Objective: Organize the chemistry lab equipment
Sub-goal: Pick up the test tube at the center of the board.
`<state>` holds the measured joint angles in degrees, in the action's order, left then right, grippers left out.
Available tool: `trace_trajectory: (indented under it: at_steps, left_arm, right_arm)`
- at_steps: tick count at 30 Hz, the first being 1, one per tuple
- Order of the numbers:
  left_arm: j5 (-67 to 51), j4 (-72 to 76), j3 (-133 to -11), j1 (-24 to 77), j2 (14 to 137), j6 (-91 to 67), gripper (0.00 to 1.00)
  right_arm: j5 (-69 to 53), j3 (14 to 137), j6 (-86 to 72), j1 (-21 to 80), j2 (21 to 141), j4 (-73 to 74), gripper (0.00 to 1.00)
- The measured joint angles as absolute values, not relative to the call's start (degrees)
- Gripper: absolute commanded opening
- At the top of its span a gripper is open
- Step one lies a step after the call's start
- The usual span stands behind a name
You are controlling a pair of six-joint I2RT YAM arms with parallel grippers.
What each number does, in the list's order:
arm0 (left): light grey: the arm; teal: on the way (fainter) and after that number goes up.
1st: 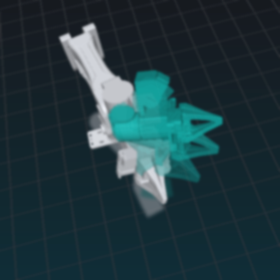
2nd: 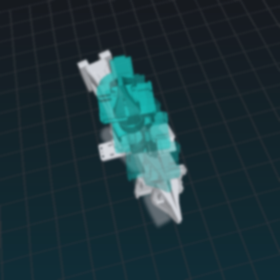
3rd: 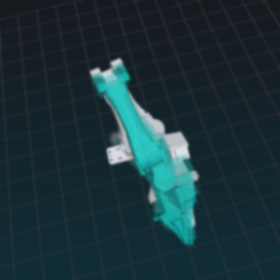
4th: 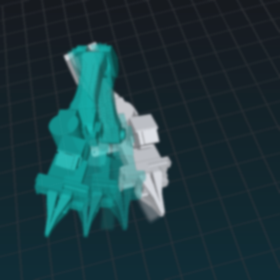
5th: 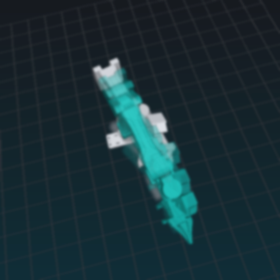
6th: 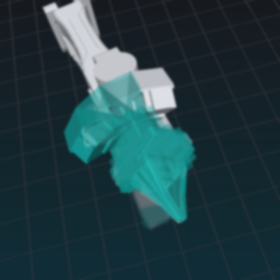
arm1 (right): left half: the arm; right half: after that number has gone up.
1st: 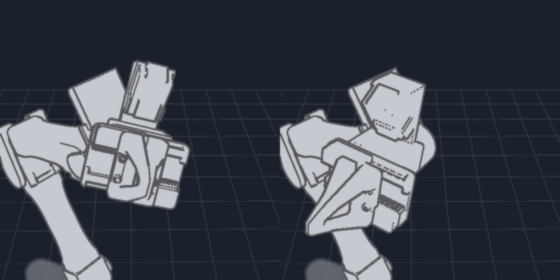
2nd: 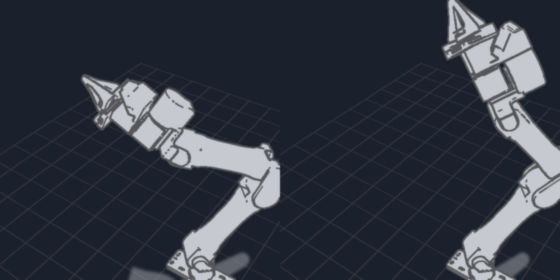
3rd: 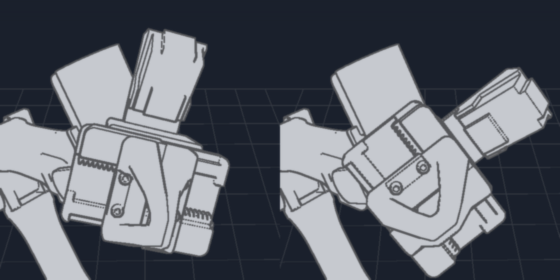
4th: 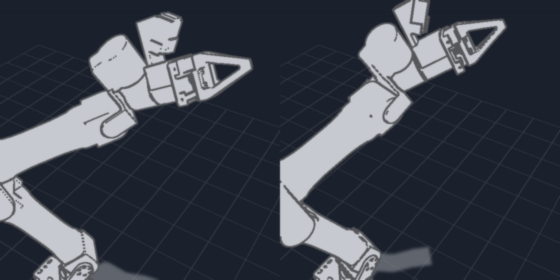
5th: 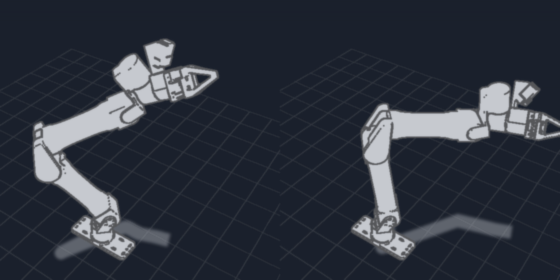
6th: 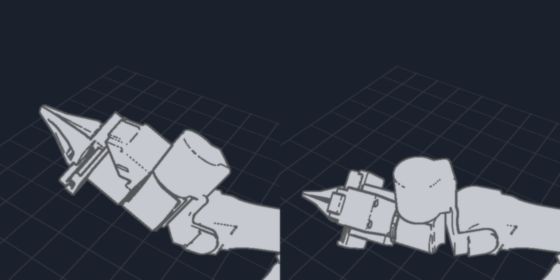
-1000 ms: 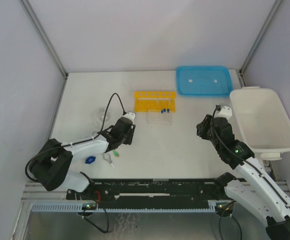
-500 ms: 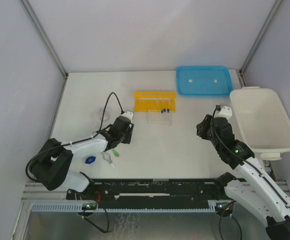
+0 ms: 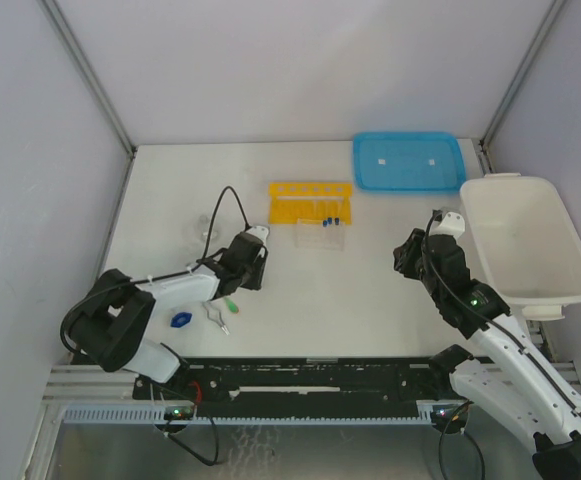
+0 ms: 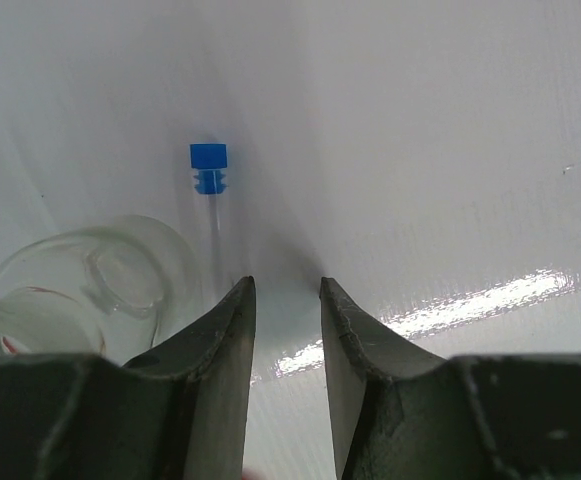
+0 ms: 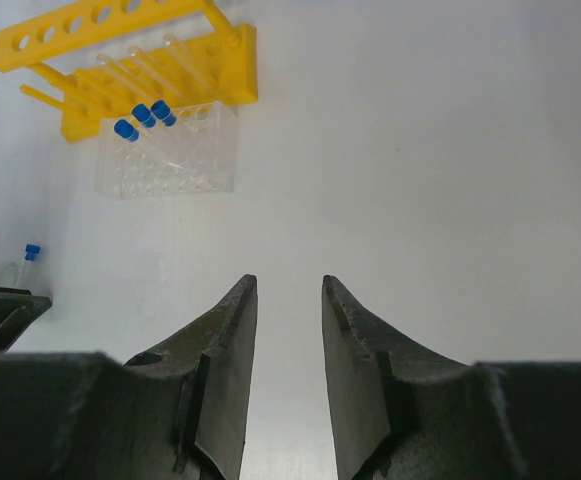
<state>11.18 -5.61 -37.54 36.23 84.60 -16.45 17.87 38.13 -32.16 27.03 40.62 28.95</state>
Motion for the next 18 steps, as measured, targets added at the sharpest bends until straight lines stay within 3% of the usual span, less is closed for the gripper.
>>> trace_trajectory:
  at_steps: [18]
  left_arm:
    - [10.94,-9.63,-37.19,36.05,72.71,-16.53,0.39]
  right_arm:
    - [17.41,38.13,-32.16,27.03,41.45,28.51,0.31]
